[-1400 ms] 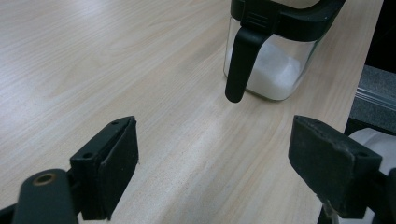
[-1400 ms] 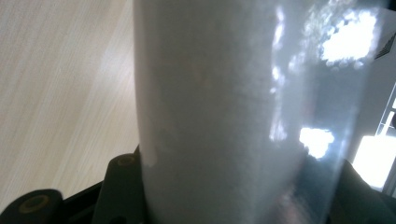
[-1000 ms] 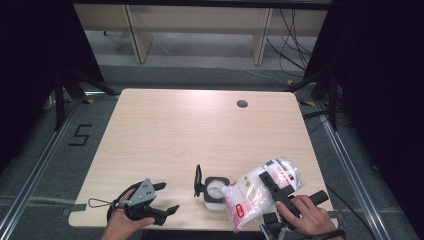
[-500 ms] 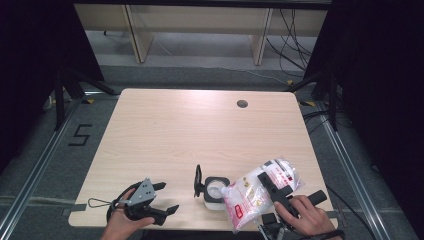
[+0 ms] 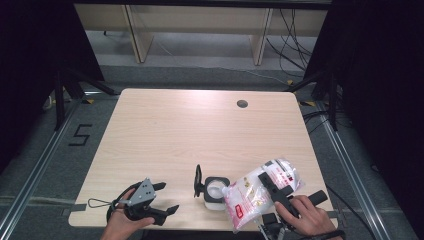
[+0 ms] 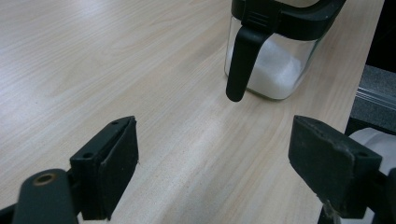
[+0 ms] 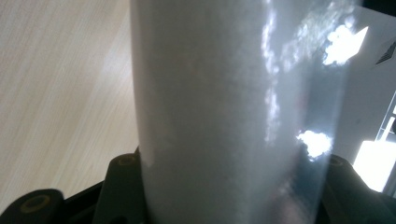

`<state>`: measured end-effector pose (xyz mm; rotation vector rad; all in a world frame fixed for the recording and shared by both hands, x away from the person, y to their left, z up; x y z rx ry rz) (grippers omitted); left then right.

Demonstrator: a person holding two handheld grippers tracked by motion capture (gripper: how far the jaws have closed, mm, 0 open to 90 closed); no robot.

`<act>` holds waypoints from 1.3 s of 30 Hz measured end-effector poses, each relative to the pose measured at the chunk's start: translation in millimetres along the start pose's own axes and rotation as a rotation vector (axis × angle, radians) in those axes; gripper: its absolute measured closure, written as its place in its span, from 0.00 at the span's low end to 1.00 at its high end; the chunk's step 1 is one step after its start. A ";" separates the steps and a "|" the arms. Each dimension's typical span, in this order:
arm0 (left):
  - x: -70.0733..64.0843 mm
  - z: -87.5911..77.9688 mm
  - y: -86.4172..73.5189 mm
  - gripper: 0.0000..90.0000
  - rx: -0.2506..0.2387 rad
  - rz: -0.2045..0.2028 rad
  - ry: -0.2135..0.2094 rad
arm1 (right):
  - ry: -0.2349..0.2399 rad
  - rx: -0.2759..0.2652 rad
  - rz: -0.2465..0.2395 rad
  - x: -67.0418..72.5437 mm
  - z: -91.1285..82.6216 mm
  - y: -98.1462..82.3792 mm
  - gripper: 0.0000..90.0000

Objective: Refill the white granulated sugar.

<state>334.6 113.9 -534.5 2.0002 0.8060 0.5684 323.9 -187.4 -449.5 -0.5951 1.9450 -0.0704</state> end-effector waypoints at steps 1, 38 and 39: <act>-0.5 0.1 -0.6 0.18 0.004 -0.017 0.003 | 0.002 0.003 -0.001 -0.2 0.4 0.1 0.57; 1.9 -0.3 -2.9 0.18 0.024 0.009 0.010 | -0.001 -0.038 0.029 -0.9 -1.2 -0.5 0.60; 0.5 -0.1 -1.9 0.18 0.012 -0.007 0.005 | -0.002 -0.043 0.032 -1.2 -1.0 -0.1 0.60</act>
Point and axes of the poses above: each handheld gripper's, and its own axes: z roughly forward along the jaws, y roughly out of its top, x roughly to its left, the point moved 8 cm from there along z, roughly forward along the jaws, and after that the axes turned 13 degrees about y, right-handed, at the moved point
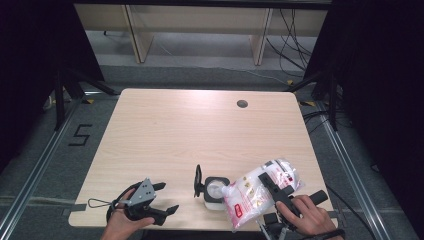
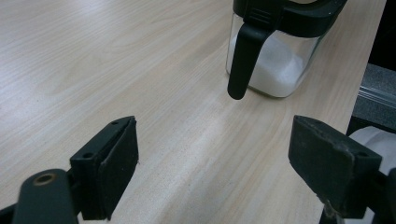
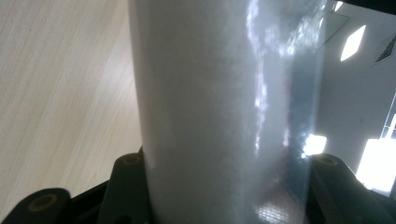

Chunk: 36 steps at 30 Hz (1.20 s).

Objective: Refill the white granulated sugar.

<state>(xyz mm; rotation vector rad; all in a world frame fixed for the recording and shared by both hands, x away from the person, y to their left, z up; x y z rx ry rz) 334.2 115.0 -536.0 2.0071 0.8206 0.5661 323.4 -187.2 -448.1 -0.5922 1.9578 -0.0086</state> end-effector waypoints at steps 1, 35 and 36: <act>0.3 -0.1 -0.1 0.18 0.001 0.003 0.001 | 0.009 0.006 -0.002 0.3 -0.3 0.0 0.60; 0.6 0.2 1.4 0.18 -0.016 0.010 -0.005 | 0.058 -0.100 0.097 9.5 1.9 1.0 0.66; 0.5 0.1 1.2 0.18 -0.015 0.010 -0.006 | 0.060 -0.104 0.099 10.0 1.9 1.3 0.67</act>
Point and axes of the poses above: each handheld gripper's, and its own axes: z roughly forward along the jaws, y roughly out of its top, x roughly to its left, the point moved 8 cm from there along z, roughly forward along the jaws, and after that the axes turned 13 degrees about y, right-handed, at the moved point
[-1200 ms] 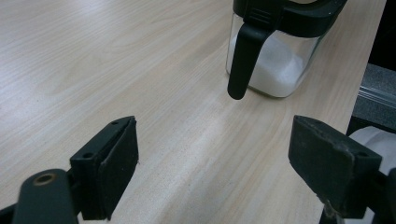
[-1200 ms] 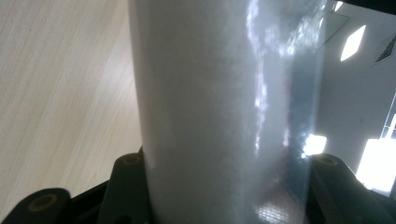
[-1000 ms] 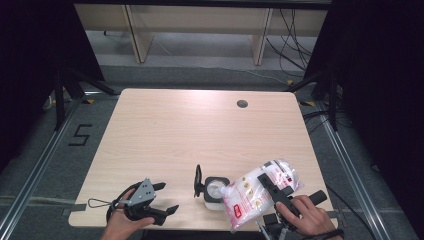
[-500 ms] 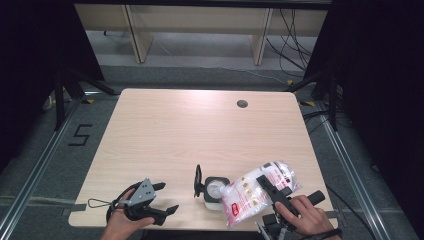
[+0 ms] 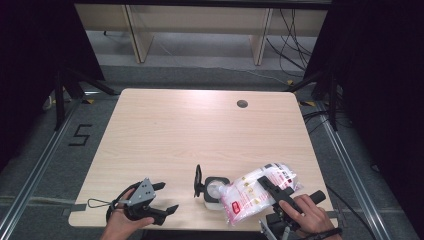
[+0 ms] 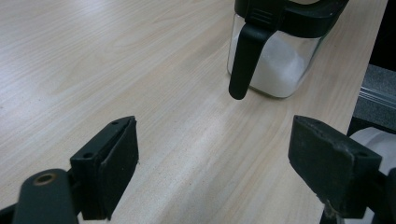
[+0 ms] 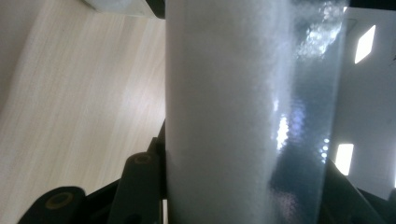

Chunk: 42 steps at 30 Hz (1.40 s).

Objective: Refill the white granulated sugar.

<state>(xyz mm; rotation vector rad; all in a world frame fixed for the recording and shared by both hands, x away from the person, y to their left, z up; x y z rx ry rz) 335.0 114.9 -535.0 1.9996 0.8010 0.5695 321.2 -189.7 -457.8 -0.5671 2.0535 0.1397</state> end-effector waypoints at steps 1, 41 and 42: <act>0.2 0.0 -0.2 0.18 0.000 0.001 0.000 | -0.004 -0.004 0.005 0.3 -0.1 0.0 0.67; 0.2 -0.6 -0.7 0.18 0.004 -0.032 0.013 | 0.080 -0.329 0.403 10.0 11.6 -13.3 0.70; 0.5 -0.7 -0.8 0.18 0.005 -0.027 0.013 | 0.080 -0.328 0.402 9.9 11.4 -13.4 0.70</act>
Point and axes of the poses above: each handheld gripper's, and its own axes: z roughly forward along the jaws, y roughly out of its top, x roughly to its left, the point moved 8 cm from there along z, roughly forward along the jaws, and after that the axes turned 13 degrees about y, right-handed, at the moved point
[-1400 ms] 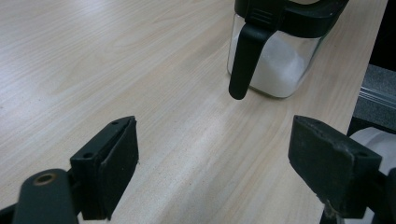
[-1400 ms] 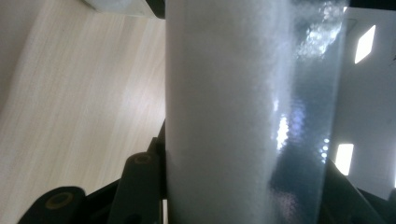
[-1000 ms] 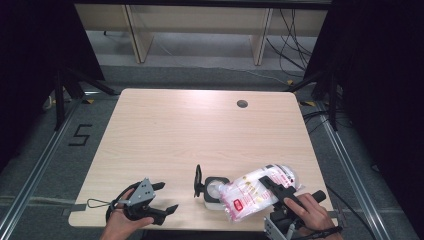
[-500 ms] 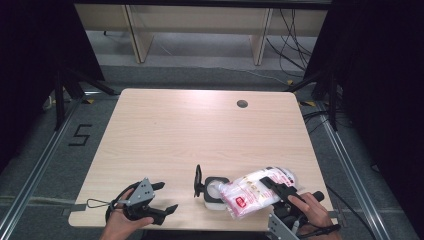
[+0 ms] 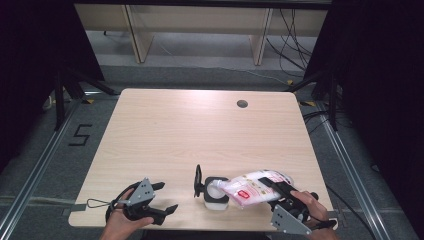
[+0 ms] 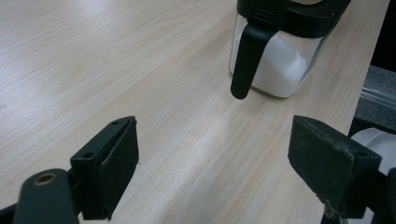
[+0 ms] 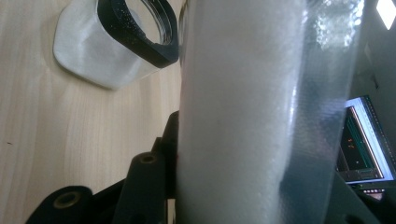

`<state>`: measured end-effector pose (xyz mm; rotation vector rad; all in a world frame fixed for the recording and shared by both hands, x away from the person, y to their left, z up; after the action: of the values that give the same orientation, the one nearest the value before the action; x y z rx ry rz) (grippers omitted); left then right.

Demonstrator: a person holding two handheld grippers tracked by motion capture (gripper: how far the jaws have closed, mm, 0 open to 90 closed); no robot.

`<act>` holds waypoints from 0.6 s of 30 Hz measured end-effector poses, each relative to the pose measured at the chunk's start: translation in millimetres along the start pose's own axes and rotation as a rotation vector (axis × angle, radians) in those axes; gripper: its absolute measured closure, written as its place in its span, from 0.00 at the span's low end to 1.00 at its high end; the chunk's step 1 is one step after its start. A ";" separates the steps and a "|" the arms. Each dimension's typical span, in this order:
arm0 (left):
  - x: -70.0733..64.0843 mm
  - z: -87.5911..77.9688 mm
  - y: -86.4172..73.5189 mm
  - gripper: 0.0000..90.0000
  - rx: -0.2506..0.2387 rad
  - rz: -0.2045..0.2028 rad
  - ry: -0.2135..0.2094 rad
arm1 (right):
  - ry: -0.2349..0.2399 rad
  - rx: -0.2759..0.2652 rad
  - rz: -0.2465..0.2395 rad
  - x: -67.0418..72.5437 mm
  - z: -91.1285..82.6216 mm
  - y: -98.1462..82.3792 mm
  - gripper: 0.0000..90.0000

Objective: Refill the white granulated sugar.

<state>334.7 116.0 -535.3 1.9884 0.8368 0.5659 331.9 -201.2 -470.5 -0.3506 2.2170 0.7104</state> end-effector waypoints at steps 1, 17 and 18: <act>-0.7 0.2 0.4 0.18 -0.004 -0.008 -0.001 | -0.001 -0.002 0.006 -0.1 -0.7 -0.1 0.70; 0.0 0.4 0.2 0.18 -0.006 0.002 -0.002 | -0.003 -0.194 0.274 -12.5 -1.0 -12.7 0.71; 0.2 -0.1 0.1 0.18 -0.002 0.004 -0.002 | -0.001 -0.205 0.288 -13.6 0.3 -14.4 0.71</act>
<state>334.8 116.2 -535.2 1.9889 0.8311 0.5671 347.7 -212.3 -465.9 -0.1305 2.2225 1.0959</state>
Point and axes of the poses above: each handheld gripper's, and its own axes: z roughly forward along the jaws, y roughly out of its top, x roughly to its left, the point moved 8 cm from there along z, roughly forward along the jaws, and after that the axes turned 13 degrees about y, right-handed, at the moved point
